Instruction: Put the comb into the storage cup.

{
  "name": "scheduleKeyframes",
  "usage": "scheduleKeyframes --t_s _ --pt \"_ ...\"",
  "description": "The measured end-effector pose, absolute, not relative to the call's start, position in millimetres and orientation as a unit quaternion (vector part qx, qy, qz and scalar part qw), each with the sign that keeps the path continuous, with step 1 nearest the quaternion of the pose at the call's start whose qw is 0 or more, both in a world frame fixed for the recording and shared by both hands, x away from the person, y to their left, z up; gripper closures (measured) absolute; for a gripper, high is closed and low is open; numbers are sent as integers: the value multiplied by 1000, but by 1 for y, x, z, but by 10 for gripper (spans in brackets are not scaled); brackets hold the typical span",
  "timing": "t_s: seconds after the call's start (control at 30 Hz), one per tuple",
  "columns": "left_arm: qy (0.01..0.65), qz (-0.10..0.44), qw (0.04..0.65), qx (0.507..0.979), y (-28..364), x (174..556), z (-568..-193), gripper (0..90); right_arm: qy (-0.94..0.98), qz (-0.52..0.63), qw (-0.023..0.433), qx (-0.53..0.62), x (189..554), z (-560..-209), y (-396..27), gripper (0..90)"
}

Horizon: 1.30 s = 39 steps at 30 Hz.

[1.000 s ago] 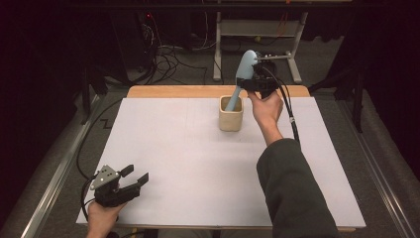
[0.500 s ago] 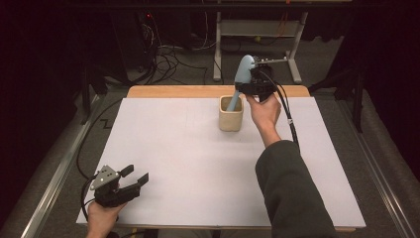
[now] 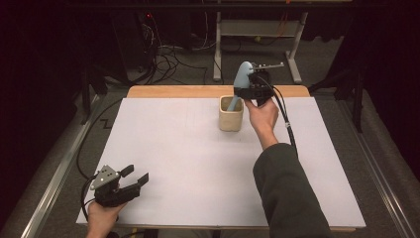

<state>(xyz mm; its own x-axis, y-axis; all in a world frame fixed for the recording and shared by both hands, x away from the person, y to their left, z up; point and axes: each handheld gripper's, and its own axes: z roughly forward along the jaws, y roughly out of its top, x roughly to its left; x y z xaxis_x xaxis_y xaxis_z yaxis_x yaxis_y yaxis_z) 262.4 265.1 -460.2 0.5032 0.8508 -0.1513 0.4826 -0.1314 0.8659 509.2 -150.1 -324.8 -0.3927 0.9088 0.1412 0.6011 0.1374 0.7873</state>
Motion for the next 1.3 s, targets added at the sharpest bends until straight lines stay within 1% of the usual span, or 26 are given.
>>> scheduleKeyframes --t_s 1.3 --pt "457 194 474 727 265 262 -460 330 754 374 178 510 512 -343 -135 533"
